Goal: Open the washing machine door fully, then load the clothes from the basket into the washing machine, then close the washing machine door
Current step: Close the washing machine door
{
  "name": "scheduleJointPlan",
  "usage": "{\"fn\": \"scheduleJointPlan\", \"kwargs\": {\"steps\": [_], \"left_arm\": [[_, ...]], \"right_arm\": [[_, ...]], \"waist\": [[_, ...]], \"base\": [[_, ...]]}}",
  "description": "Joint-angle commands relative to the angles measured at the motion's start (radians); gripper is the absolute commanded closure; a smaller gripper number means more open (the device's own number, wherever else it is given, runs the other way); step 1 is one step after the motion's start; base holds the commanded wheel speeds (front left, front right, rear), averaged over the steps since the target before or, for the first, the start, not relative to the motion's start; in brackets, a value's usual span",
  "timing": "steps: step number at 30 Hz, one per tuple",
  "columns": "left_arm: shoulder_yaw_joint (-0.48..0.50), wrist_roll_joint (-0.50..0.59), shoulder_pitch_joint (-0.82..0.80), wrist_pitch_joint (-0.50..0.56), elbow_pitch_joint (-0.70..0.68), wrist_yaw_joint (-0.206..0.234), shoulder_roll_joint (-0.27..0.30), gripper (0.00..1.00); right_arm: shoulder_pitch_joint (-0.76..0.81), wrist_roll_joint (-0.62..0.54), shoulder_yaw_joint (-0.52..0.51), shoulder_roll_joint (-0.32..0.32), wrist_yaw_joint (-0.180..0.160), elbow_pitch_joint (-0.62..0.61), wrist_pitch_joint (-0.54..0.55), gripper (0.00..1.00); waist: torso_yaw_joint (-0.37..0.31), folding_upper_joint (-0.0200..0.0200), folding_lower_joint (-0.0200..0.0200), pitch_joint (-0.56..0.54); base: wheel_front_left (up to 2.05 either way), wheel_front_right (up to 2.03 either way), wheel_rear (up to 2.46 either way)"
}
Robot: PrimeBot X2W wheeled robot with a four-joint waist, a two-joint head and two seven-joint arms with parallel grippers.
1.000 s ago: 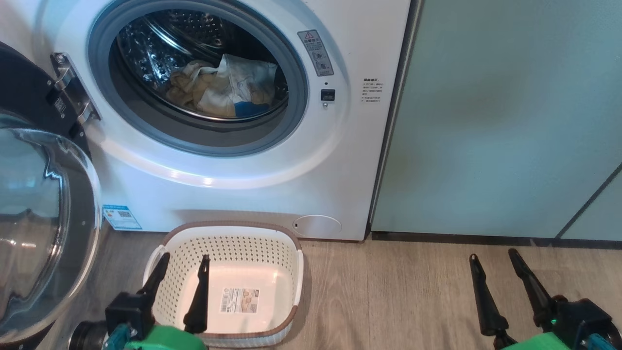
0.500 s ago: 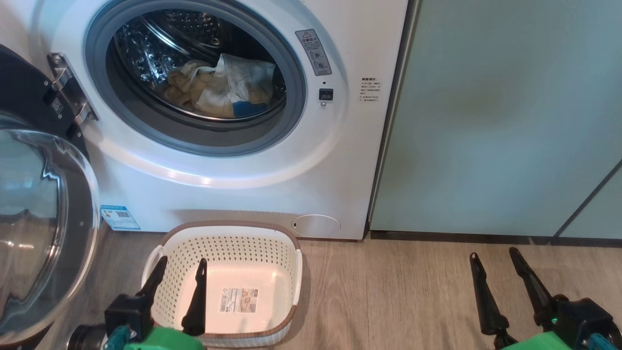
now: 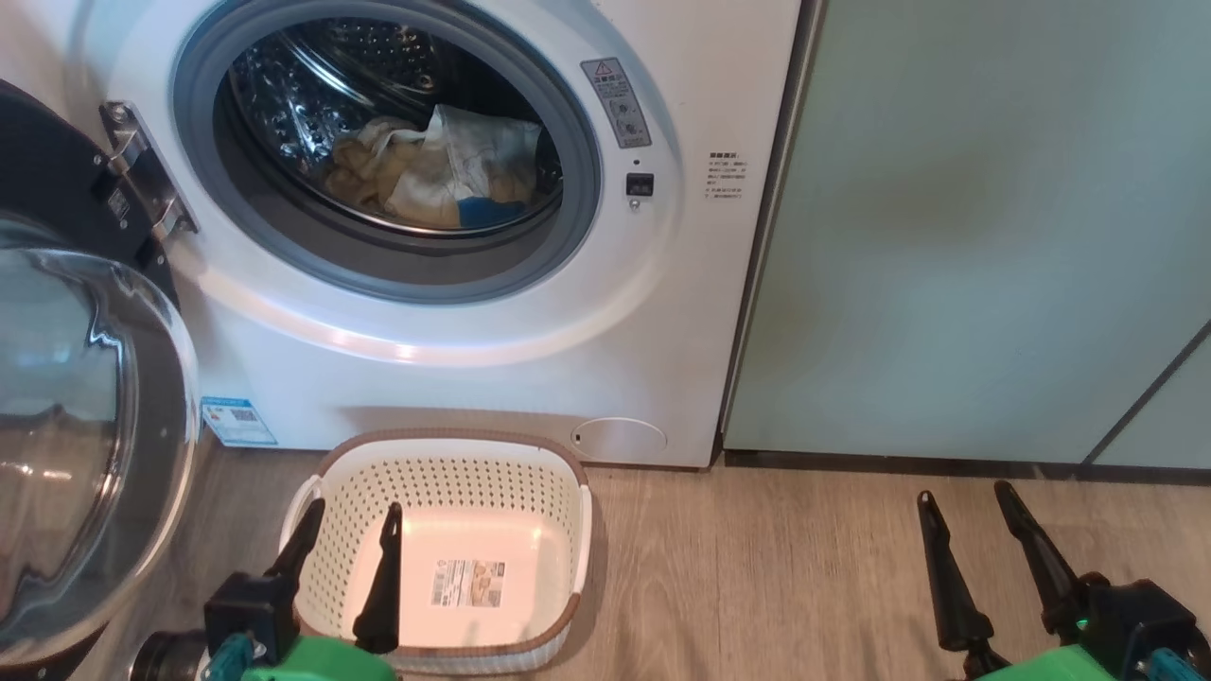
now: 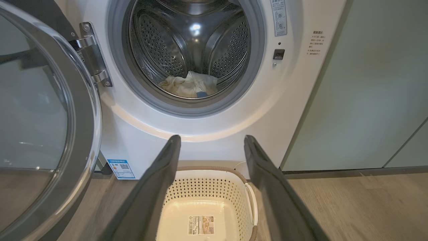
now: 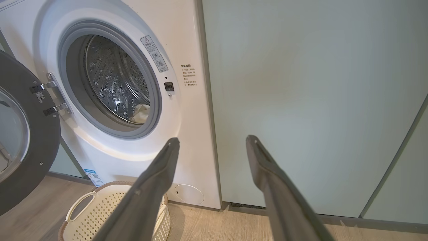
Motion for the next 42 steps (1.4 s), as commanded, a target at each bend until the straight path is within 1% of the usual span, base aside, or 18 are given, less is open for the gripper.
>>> {"fn": "scheduleJointPlan", "kwargs": {"steps": [1,14,20,42], "left_arm": [[0.035,0.006,-0.052,-0.002,-0.027,0.006,0.022,0.00],[0.023,0.005,-0.055,-0.001,-0.025,0.005,0.025,0.00],[0.020,0.002,-0.056,-0.003,-0.026,0.001,0.027,0.00],[0.016,0.008,-0.056,-0.010,-0.029,0.013,0.034,0.00]], "right_arm": [[-0.019,0.001,0.017,-0.010,-0.003,-0.029,-0.006,0.00],[-0.020,0.001,0.012,-0.010,-0.003,-0.029,-0.007,0.00],[-0.019,0.001,0.008,-0.010,-0.003,-0.030,-0.008,0.00],[-0.015,-0.002,0.005,-0.010,-0.003,-0.029,-0.008,0.00]], "waist": [[0.001,0.0000,0.0000,0.000],[0.007,0.0000,0.0000,0.002],[0.008,0.0000,0.0000,0.003],[0.012,0.0000,0.0000,-0.002]], "base": [[-1.26,1.26,0.00],[-1.86,1.86,0.00],[-1.18,1.18,0.00],[-0.10,0.10,0.00]]}}
